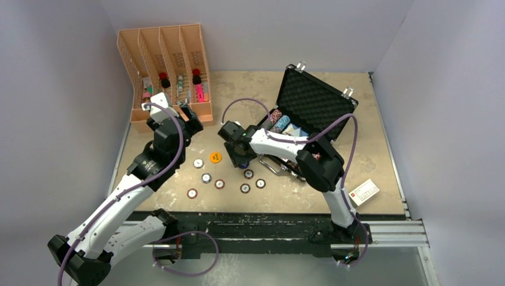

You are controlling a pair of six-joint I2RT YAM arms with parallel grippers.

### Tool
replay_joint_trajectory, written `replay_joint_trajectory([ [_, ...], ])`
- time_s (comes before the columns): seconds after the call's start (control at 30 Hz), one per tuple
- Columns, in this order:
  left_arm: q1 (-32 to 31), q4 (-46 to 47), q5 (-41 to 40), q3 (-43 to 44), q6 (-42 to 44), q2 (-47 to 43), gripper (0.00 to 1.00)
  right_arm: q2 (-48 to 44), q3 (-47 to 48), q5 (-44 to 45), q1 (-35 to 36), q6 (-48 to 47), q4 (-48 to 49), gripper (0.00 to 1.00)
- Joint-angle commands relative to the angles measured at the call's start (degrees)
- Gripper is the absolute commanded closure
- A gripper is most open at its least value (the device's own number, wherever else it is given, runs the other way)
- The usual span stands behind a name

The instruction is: Pack up texas hold em set

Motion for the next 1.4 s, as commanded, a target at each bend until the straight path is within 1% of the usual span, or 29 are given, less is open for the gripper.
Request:
replay_joint_trajectory([
  [0.0,0.2,1.2,0.2,1.4,-0.7,-0.1,0.26,-3.9,-3.0,-2.7,0.1,-1.2,-1.4,0.48],
  [0.17,0.2,1.3,0.1,1.3,-0.9,-0.1,0.26,-0.7,-1.7,-3.6,0.1,-2.6,-2.9,0.42],
  [0.27,0.2,1.1,-0.4,1.4,-0.7,-0.3,0.26,0.3,-0.8,-6.6,0.1,-3.5,-3.6,0.4],
  [0.4,0.2,1.0,-0.8,1.3,-0.7,-0.6,0.26,1.3,-0.1,-7.1,0.1,-5.4,-5.0,0.39],
  [0.57,0.2,1.0,-1.3,1.2,-0.7,-1.0,0.26,3.5,0.0,-7.2,0.0,-6.9,-6.0,0.4],
  [0.63,0.2,0.9,-1.5,1.2,-0.6,-1.0,0.26,4.7,0.3,-7.3,-0.1,-7.0,-6.0,0.42],
  [0.7,0.2,0.8,-1.7,1.2,-0.6,-1.1,0.26,6.0,0.8,-6.5,-0.3,-6.7,-6.1,0.45],
  [0.8,0.2,0.8,-1.8,1.2,-0.5,-1.1,0.26,7.3,1.6,-3.5,-0.5,-6.3,-6.6,0.55],
  [0.87,0.2,0.8,-1.8,1.2,-0.6,-1.2,0.26,7.4,2.1,-1.4,-0.4,-5.9,-6.8,0.56],
  [0.97,0.2,0.8,-1.8,1.2,-0.6,-1.0,0.26,5.8,2.7,1.1,-0.4,-5.5,-6.9,0.56],
  [1.1,0.2,0.8,-1.7,1.2,-0.7,-0.9,0.26,1.2,2.9,3.4,-0.5,-5.5,-6.1,0.53],
  [1.37,0.2,0.8,-1.8,1.2,-0.7,-0.6,0.26,-7.8,2.1,4.4,-1.6,-3.9,-5.0,0.51],
])
